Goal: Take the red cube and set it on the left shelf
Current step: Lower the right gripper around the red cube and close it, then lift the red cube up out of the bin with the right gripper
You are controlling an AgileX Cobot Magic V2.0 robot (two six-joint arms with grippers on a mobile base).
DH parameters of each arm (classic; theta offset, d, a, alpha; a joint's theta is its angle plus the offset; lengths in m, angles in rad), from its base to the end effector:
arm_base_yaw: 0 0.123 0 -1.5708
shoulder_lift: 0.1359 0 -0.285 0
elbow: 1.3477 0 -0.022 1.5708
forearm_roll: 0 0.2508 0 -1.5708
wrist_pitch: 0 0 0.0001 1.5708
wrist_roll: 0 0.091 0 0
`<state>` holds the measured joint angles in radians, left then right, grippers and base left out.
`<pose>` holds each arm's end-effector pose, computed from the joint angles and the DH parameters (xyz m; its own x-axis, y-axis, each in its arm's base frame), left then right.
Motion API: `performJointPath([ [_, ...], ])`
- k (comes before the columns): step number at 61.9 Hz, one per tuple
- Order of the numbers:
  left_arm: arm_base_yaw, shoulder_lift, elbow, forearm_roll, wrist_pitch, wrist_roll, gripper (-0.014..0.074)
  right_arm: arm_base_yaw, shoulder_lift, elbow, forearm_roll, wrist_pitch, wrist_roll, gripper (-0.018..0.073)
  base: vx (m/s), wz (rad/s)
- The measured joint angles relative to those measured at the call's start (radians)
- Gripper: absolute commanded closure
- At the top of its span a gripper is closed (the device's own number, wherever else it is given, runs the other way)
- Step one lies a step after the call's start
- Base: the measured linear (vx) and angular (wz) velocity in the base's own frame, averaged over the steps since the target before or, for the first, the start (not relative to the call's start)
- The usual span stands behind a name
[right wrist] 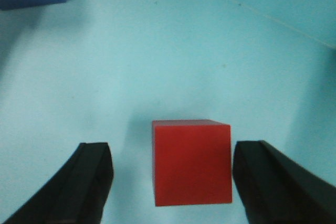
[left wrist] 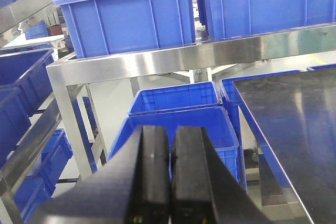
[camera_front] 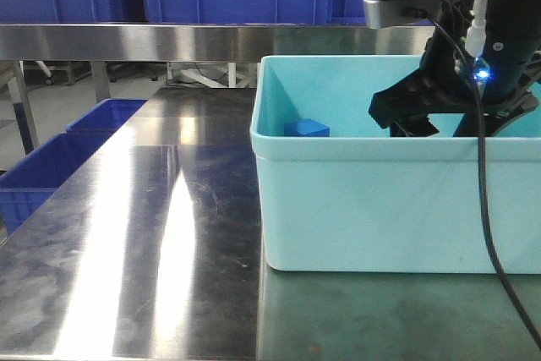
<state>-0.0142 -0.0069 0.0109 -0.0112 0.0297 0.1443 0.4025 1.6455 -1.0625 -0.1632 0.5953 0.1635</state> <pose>0.0563 -0.0008 0.2072 0.0549 0.1319 -0.9897 0.0073 0.9912 0.1325 0.3095 0.1228 0.2216 -0.8231 -0.3201 -0.4691 -0.3280 0.9423 -0.0675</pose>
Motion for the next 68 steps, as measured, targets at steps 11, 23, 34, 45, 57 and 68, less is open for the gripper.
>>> performJointPath([
  [11,0.0,0.0,0.0,0.0,0.0,0.0,0.0491,0.0,0.008,-0.001,0.0,-0.004,-0.002,0.0017,0.0,0.0],
  [23,0.0,0.0,0.0,0.0,0.0,0.0,0.0491,0.0,0.008,-0.001,-0.004,-0.004,-0.002,0.0096,0.0,0.0],
  [34,0.0,0.0,0.0,0.0,0.0,0.0,0.0491,0.0,0.008,-0.001,-0.03,-0.004,-0.002,0.0269,0.0,0.0],
  [45,0.0,0.0,0.0,0.0,0.0,0.0,0.0491,0.0,0.006,-0.024,-0.045,-0.004,-0.002,0.0499,0.0,0.0],
  [57,0.0,0.0,0.0,0.0,0.0,0.0,0.0491,0.0,-0.051,-0.088,-0.05,-0.022,-0.002,0.0501,0.0,0.0],
  [68,0.0,0.0,0.0,0.0,0.0,0.0,0.0491,0.0,-0.176,-0.1,-0.05,-0.125,-0.002,0.0501,0.0,0.0],
])
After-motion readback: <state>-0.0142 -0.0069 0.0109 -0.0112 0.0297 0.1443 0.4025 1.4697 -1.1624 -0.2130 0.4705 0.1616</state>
